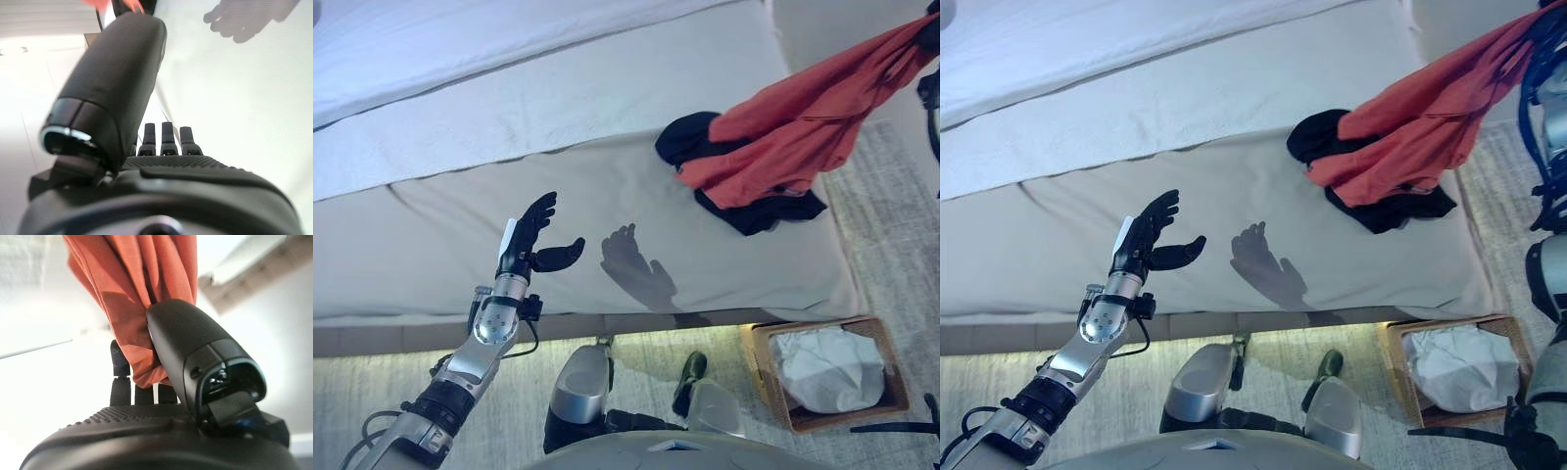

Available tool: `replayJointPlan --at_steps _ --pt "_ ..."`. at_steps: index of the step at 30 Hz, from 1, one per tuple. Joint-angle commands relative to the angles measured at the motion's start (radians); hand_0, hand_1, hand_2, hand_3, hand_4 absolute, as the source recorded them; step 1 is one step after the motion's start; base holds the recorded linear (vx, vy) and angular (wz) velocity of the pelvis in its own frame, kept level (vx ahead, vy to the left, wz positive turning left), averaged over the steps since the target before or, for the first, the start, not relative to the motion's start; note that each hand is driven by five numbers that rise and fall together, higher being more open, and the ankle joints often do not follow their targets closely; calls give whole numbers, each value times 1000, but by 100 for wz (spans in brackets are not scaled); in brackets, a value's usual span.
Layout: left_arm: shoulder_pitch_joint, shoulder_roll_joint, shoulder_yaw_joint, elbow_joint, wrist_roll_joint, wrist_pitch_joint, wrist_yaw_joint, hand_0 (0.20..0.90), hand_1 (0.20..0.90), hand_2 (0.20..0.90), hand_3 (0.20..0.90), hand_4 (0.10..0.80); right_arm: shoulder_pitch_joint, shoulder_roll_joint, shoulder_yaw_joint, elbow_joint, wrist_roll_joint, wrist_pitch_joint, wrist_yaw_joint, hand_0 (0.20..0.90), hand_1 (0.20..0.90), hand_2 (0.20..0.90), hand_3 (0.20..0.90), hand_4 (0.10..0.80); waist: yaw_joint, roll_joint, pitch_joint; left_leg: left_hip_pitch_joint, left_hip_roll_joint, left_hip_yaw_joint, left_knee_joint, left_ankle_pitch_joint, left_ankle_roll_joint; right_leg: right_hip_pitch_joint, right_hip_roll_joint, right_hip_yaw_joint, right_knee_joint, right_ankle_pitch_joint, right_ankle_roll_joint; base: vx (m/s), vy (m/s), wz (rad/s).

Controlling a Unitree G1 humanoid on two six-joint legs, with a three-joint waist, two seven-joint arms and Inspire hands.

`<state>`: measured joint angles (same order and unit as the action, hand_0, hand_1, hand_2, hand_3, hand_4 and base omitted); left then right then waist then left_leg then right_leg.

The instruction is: Pick up the clothes from the bed and place them into the basket

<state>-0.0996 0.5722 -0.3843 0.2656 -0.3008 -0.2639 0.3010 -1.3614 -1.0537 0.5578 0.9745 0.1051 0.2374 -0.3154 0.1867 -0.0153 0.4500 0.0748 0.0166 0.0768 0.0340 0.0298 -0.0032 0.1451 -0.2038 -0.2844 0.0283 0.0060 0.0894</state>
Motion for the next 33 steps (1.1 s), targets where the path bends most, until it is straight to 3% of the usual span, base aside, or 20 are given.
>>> replayJointPlan --at_steps 1,8,19,22,33 --pt "52 5 -28 19 29 -73 -7 900 900 900 900 800 -115 -80 122 -47 2 -88 -68 300 300 300 200 100 -31 -29 -291 6 77 27 -33 -39 -36 -50 -1 12 56 -24 -8 61 -15 -10" --pt "30 6 -36 64 35 -83 -33 900 900 900 900 800 -167 -122 134 -58 55 -95 -120 300 300 300 200 100 -68 -39 -341 46 89 55 -115 -13 -53 -32 20 33 -19 10 2 12 -24 -12" --pt "-23 -5 -70 110 44 -103 -71 900 900 900 900 800 -172 -153 113 -115 87 -57 -115 300 300 300 200 100 -142 -38 -361 61 98 97 -121 -32 -63 -40 38 90 -69 36 9 -21 -14 -16" --pt "-47 -31 -59 116 51 -87 -65 900 900 900 900 800 -21 -142 10 -207 90 -36 -99 300 300 300 200 100 -184 -25 -351 77 104 135 -121 -35 -62 -56 42 131 -61 39 9 -31 12 -14" --pt "-97 -84 -30 157 68 -51 -86 900 900 900 900 800 320 -38 -237 -228 102 -17 -36 300 300 300 200 100 -267 -6 -323 102 111 205 -121 -55 -66 -80 66 205 -109 76 9 -29 -6 -28"
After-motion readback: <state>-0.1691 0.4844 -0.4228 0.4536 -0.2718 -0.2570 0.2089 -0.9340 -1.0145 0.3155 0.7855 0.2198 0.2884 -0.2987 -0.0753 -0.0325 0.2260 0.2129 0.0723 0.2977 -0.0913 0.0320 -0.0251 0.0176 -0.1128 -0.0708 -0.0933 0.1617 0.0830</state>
